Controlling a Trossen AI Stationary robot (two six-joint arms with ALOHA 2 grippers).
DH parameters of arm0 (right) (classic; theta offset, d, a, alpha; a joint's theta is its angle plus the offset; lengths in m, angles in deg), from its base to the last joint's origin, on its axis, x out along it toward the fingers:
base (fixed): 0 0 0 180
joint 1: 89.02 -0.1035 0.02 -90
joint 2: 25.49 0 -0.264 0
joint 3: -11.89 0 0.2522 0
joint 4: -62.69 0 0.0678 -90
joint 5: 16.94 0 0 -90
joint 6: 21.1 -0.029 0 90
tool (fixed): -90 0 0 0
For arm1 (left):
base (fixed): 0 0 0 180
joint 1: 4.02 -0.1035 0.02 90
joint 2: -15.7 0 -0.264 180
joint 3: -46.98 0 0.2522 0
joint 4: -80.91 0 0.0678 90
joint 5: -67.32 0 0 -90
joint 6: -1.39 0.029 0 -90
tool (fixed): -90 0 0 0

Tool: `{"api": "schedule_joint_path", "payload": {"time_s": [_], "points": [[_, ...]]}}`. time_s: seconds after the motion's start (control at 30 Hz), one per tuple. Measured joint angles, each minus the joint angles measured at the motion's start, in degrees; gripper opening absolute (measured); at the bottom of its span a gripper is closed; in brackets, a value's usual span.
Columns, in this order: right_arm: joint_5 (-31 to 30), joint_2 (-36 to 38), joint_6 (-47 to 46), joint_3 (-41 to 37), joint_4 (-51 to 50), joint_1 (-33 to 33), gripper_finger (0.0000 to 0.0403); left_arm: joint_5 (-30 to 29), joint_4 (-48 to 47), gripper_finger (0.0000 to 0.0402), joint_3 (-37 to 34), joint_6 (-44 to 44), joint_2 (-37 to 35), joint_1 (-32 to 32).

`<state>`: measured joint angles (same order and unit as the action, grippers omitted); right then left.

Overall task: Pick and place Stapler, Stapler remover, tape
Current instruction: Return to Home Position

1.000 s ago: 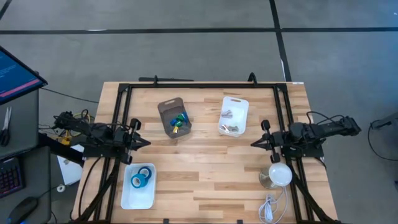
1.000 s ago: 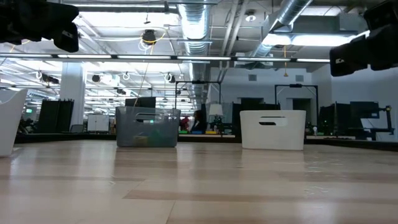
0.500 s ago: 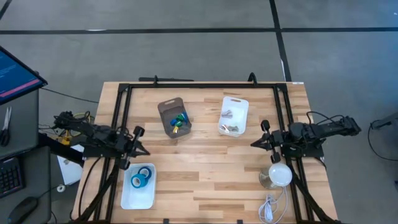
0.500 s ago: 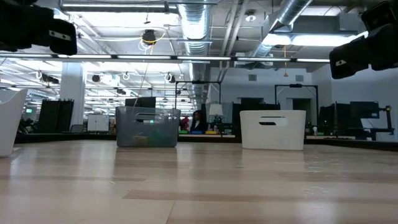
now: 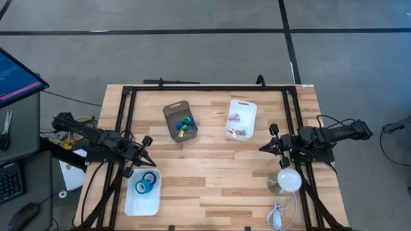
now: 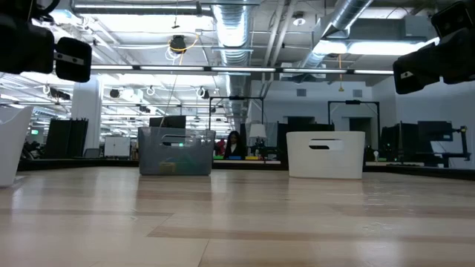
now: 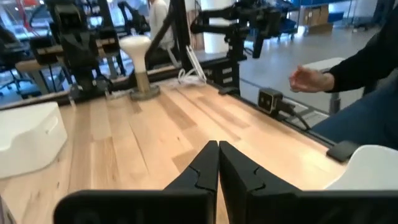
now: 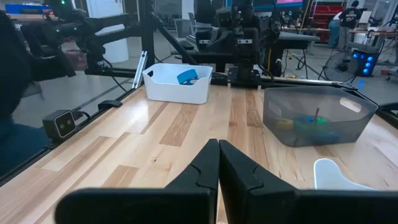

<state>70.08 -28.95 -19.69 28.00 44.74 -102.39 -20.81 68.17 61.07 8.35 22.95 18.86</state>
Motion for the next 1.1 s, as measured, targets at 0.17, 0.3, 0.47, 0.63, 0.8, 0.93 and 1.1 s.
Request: {"api": "schedule_joint_path", "payload": {"time_s": [0.17,0.3,0.47,0.63,0.8,0.93,1.1], "points": [[0.0,0.0,0.01,0.0,0.0,0.0,0.0,-0.09,0.23,0.0005,0.0,0.01,3.01,0.0],[0.0,0.0,0.0,0.0,-0.02,0.0,0.0,-0.09,0.36,0.0004,0.0,0.03,4.97,0.0],[0.0,0.0,0.02,0.0,-0.02,0.0,0.0,-0.12,0.42,0.0007,0.0,0.02,6.64,-0.01],[0.0,0.0,0.02,0.0,-0.02,0.0,0.0,-0.11,0.49,0.0006,0.0,0.03,7.57,0.0],[0.0,0.0,0.02,0.0,-0.02,0.0,0.0,-0.11,0.48,0.0008,0.0,0.03,7.55,-0.01],[0.0,0.0,0.02,-0.02,-0.02,0.0,0.0,-0.11,0.5,0.0007,0.0,0.03,7.54,-0.01],[0.0,0.0,0.02,-0.02,-0.02,0.0,0.0,-0.11,0.52,0.0007,0.0,0.03,7.54,0.0]]}}
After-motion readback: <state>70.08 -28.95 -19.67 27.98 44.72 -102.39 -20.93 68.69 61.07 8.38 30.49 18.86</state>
